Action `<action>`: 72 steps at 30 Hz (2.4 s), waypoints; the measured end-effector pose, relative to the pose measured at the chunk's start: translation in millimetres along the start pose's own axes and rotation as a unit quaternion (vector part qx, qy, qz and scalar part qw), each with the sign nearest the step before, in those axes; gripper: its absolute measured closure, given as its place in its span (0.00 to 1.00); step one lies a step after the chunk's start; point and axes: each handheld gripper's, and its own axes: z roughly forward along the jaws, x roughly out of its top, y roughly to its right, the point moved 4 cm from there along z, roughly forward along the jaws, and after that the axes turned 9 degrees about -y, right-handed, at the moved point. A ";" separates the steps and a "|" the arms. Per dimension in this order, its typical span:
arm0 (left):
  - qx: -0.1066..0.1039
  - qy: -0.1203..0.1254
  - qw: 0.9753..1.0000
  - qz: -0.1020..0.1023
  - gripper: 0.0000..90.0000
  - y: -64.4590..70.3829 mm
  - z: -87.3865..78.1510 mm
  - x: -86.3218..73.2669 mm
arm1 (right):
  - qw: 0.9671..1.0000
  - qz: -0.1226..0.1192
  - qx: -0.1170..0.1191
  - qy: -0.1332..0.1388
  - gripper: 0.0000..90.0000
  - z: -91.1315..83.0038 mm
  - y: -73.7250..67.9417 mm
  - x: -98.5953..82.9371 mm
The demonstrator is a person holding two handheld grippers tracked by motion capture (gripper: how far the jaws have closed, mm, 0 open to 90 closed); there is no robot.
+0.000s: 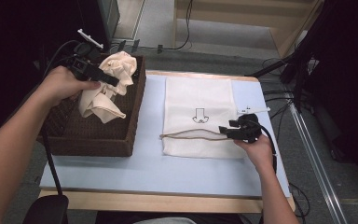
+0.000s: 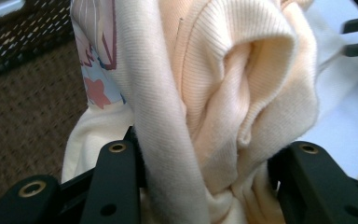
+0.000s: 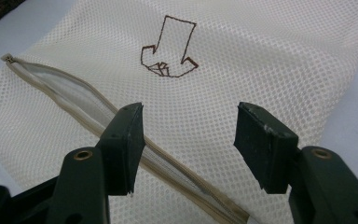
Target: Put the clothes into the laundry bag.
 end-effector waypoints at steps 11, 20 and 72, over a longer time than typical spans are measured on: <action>-0.028 0.019 0.996 0.083 0.61 49.8 -22.6 16.8 | 1.000 0.007 0.010 0.005 0.51 -1.1 0.0 0.3; -0.043 0.009 0.991 0.125 0.60 89.9 -23.1 25.4 | 1.000 0.005 0.010 0.006 0.52 -1.8 0.0 0.4; -0.151 0.003 0.959 0.239 0.58 238.3 71.9 -11.2 | 1.000 -0.001 0.007 0.012 0.55 -7.7 0.3 -4.1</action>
